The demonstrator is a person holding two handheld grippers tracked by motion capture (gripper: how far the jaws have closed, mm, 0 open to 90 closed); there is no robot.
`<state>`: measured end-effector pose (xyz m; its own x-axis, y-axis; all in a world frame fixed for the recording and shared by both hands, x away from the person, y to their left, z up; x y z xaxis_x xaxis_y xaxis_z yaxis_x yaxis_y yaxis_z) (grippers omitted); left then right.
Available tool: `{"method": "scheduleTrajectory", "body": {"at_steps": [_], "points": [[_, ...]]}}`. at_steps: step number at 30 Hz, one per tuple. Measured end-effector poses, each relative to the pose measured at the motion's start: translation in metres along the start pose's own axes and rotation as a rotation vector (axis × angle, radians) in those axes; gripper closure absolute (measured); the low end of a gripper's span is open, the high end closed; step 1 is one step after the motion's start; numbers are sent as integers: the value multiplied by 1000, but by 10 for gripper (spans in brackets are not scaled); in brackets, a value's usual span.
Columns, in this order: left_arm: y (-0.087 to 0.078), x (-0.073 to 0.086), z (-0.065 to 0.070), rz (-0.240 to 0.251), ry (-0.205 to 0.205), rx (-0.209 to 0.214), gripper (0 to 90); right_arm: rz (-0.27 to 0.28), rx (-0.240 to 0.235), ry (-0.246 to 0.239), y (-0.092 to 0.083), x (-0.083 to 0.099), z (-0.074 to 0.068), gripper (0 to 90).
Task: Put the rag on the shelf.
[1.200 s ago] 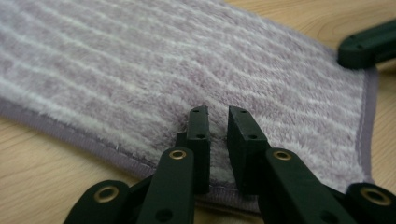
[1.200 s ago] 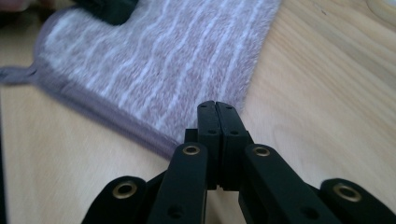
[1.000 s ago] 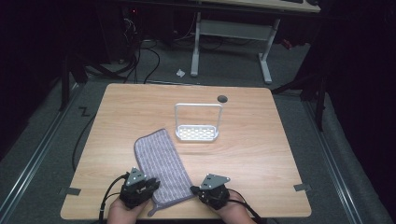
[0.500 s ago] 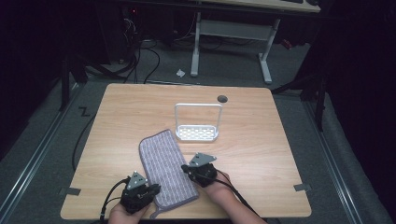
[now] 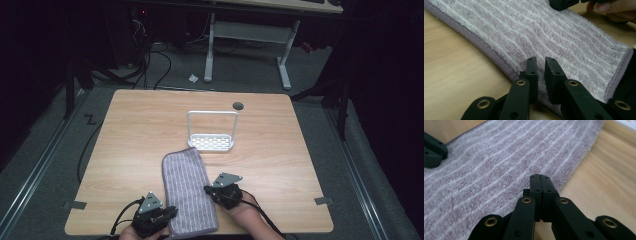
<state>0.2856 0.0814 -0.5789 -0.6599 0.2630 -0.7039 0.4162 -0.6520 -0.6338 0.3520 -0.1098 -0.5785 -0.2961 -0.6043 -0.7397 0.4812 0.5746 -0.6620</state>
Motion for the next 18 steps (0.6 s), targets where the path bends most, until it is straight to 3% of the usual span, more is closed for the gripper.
{"method": "scheduleTrajectory", "body": {"at_steps": [3,5,6,8,10,13,14,15,18], "points": [[2,1,6,-12,23,12,803,6,1,4,-17,15,-7,900],[7,-1,12,-20,17,58,798,0,4,9,-29,25,-10,900],[7,-1,12,-20,17,58,792,0,4,9,-29,25,-10,900],[12,-5,18,-29,7,111,765,-17,31,7,-42,35,-10,897],[14,-10,20,-17,20,112,720,-24,40,9,-48,41,-8,894],[20,-33,20,59,62,95,672,-34,54,13,-53,45,-5,884],[24,-40,18,64,73,84,647,-25,33,45,-56,46,0,837],[36,-54,13,75,63,76,645,-12,25,65,-56,45,3,825],[49,-63,6,75,44,55,672,7,49,75,-55,39,11,824]]}}
Point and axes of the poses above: each handheld gripper's, and its own axes: y roughly forward along the jaws, x roughly out of its underside, z roughly to its right, the point moved 6 cm from there along y, roughly forward along the jaws, and after that the axes turned 8 degrees about -y, right-handed, at the moved point
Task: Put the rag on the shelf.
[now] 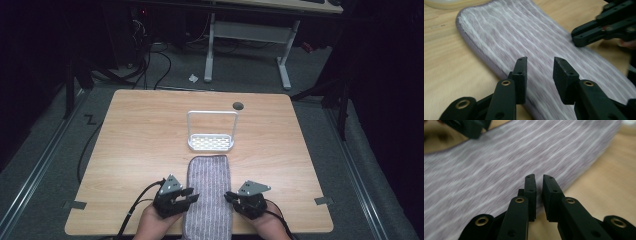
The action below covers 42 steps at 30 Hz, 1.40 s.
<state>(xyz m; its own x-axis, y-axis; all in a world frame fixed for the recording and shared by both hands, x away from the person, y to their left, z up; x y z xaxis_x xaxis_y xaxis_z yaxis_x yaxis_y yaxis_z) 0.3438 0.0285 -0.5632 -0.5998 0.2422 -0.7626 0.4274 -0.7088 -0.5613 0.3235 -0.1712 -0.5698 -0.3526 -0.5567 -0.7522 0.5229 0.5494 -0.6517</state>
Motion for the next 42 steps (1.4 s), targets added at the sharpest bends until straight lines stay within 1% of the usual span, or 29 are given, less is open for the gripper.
{"method": "scheduleTrajectory", "body": {"at_steps": [1,2,3,5,6,7,8,9,12,13,14,15,16,18,19,20,21,23,25,26,27,30,31,32,33,34,36,39,42], "points": [[13,-4,-7,-29,26,-61,692,11,28,23,7,-11,13,829],[13,-4,-7,-29,26,-61,707,5,40,28,10,-13,17,831],[19,-3,-11,-57,21,-71,730,-12,57,32,16,-14,23,840],[16,2,-7,-64,23,-51,746,-43,58,49,22,-11,27,847],[16,2,-7,-64,23,-51,749,-43,58,49,22,-11,27,847],[12,9,0,-79,27,-20,751,-35,48,49,20,-6,24,848],[12,9,0,-79,27,-20,751,-35,48,49,20,-6,24,848],[7,16,9,-96,30,11,751,-38,35,44,12,0,17,848],[3,23,19,-118,51,37,749,-36,24,27,1,9,6,847],[2,24,21,-124,62,36,743,-32,23,26,-2,11,4,847],[1,23,22,-111,74,23,730,-31,21,24,-4,14,1,846],[0,18,21,-85,98,-4,707,-29,18,22,-6,15,-1,841],[-1,12,17,-57,101,-30,669,-26,15,23,-7,16,-2,824],[0,-1,5,-15,59,-60,599,9,18,19,-13,12,0,796],[2,-10,-4,14,16,-80,585,28,23,26,-15,10,2,788],[5,-14,-10,20,0,-103,563,55,35,40,-20,7,7,782],[5,-14,-10,20,0,-103,543,65,40,51,-22,6,10,780],[22,-24,-26,12,-24,-156,524,70,54,75,-24,9,18,772],[33,-25,-35,-7,-41,-193,503,58,59,87,-23,13,23,759],[37,-26,-37,-6,-49,-179,502,54,64,90,-22,15,25,748],[39,-26,-37,-1,-43,-178,504,51,72,92,-22,16,27,736],[41,-28,-35,-7,-58,-163,518,54,87,111,-23,19,31,704],[44,-28,-31,-6,-38,-163,518,56,89,113,-23,19,31,691],[45,-27,-29,-5,-18,-178,520,56,90,114,-23,20,32,675],[45,-27,-29,-5,-18,-178,531,55,95,119,-23,20,32,657],[47,-26,-26,-3,2,-191,562,57,100,124,-22,20,33,636],[47,-25,-21,-4,10,-189,672,61,107,138,-20,18,32,598],[47,-23,-19,-2,-13,-178,724,58,122,150,-13,9,33,554],[47,-23,-19,-1,-22,-173,757,61,137,150,-3,-5,36,539]]}}
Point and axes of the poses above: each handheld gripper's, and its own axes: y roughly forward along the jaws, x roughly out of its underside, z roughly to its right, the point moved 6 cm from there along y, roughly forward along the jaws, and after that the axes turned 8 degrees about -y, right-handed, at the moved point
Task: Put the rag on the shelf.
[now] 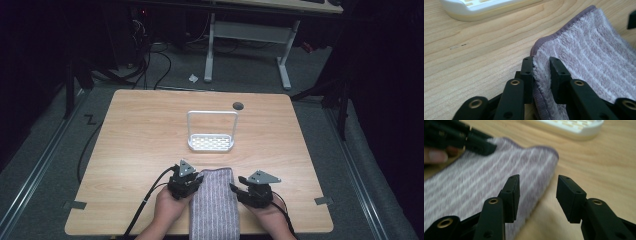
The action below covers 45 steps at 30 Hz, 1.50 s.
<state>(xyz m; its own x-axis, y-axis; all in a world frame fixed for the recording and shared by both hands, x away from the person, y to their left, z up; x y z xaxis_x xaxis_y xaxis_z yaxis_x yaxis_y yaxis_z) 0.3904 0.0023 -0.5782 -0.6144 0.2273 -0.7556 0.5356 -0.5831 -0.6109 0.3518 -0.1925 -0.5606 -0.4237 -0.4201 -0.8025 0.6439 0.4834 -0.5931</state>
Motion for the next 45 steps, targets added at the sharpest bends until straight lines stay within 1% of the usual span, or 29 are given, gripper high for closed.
{"method": "scheduleTrajectory", "body": {"at_steps": [2,3,4,7,8,11,13,14,15,16,17,18,19,22,23,24,25,26,29,30,31,32,33,34,36,37,40,41,45], "points": [[0,0,-1,-1,-7,10,769,6,8,6,9,-10,2,537],[0,0,-1,-1,-7,10,772,3,22,8,14,-14,5,560],[-1,0,-1,-3,-19,20,775,-8,37,11,19,-16,8,565],[-1,0,-2,-6,-24,27,778,-34,71,29,33,-19,15,595],[-1,0,-2,-6,-24,27,778,-34,71,29,33,-19,15,595],[-1,0,-2,-5,-31,31,778,-67,55,59,40,-15,17,623],[-1,0,-3,-4,-37,33,777,-76,50,52,42,-12,14,659],[-1,1,-3,-2,-42,31,778,-68,50,44,42,-9,12,724],[-1,1,-3,-2,-42,31,778,-68,50,44,42,-9,12,724],[-2,1,-2,4,-41,25,778,-56,54,42,41,-9,10,805],[-2,1,-2,4,-41,25,778,-56,54,42,41,-9,10,805],[-4,1,-1,13,-44,24,778,-32,72,20,38,-9,7,823],[-6,2,0,30,-43,20,778,-19,78,16,36,-9,5,824],[-17,6,7,97,-47,12,777,19,115,-16,27,-7,-3,825],[-17,6,7,97,-47,12,776,19,115,-16,27,-7,-3,825],[-25,5,11,149,-54,10,776,62,143,-34,20,-9,-8,826],[-30,5,13,175,-48,4,776,74,150,-34,18,-9,-10,826],[-30,5,13,175,-48,4,776,74,150,-34,18,-9,-10,826],[-44,1,21,259,-30,5,776,128,182,-72,8,-14,-18,829],[-51,-1,25,289,-23,7,777,167,191,-79,0,-18,-22,830],[-57,-3,27,310,-15,6,777,181,195,-81,-3,-19,-22,830],[-60,-4,29,325,-10,6,777,201,196,-84,-8,-22,-24,830],[-60,-4,29,325,-10,6,778,201,196,-84,-8,-22,-24,830],[-69,-7,34,353,16,-2,777,231,198,-90,-14,-27,-26,830],[-72,-8,36,360,25,4,776,252,198,-92,-20,-31,-28,830],[-80,-12,40,393,46,0,777,267,199,-96,-23,-33,-30,830],[-85,-16,42,412,59,-5,777,302,204,-107,-31,-41,-32,830],[-89,-20,43,432,53,-3,777,317,207,-107,-33,-44,-33,832],[-93,-27,44,447,54,-1,779,343,211,-113,-40,-53,-32,834]]}}
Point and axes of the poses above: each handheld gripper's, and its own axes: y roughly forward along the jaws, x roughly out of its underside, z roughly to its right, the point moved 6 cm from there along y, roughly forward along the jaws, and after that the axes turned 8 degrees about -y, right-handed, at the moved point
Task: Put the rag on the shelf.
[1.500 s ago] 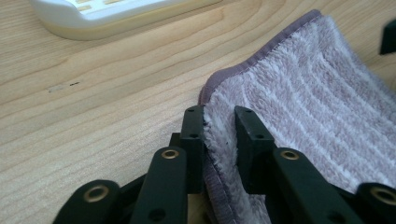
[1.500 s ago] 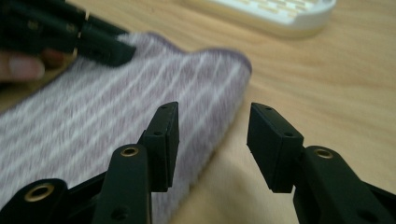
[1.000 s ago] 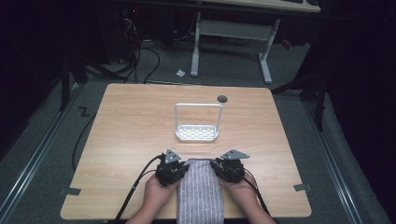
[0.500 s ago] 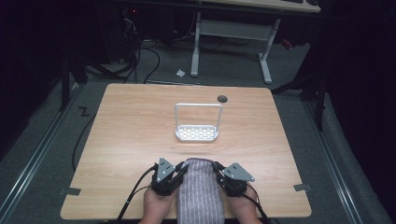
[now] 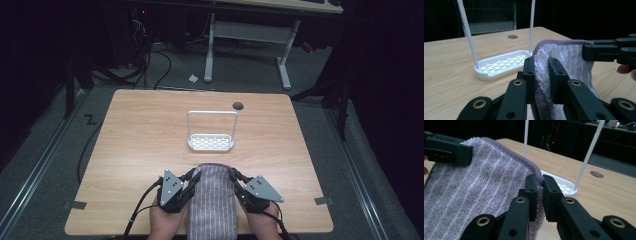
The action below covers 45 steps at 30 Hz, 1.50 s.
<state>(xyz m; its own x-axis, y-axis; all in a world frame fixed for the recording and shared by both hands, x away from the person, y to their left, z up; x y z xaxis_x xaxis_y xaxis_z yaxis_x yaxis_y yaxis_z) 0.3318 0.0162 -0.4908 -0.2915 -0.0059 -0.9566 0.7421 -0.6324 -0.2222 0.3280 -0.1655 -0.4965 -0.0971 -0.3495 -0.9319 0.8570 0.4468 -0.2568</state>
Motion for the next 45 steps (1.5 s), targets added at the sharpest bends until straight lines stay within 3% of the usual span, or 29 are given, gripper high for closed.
{"method": "scheduleTrajectory", "body": {"at_steps": [11,15,20,25,35,38,45], "points": [[3,-34,0,62,11,-3,780,96,3,12,-2,-35,18,834],[3,-58,3,99,35,-2,781,131,17,4,-3,-51,24,834],[4,-75,6,125,60,-3,780,166,31,-3,-5,-71,33,834],[7,-100,6,165,67,1,781,192,46,-17,-7,-87,39,834],[14,-145,6,220,120,-1,784,249,83,-10,-6,-127,63,836],[19,-154,4,223,120,3,784,261,98,-5,-4,-140,74,836],[28,-163,0,223,134,-4,785,260,110,5,2,-148,86,836]]}}
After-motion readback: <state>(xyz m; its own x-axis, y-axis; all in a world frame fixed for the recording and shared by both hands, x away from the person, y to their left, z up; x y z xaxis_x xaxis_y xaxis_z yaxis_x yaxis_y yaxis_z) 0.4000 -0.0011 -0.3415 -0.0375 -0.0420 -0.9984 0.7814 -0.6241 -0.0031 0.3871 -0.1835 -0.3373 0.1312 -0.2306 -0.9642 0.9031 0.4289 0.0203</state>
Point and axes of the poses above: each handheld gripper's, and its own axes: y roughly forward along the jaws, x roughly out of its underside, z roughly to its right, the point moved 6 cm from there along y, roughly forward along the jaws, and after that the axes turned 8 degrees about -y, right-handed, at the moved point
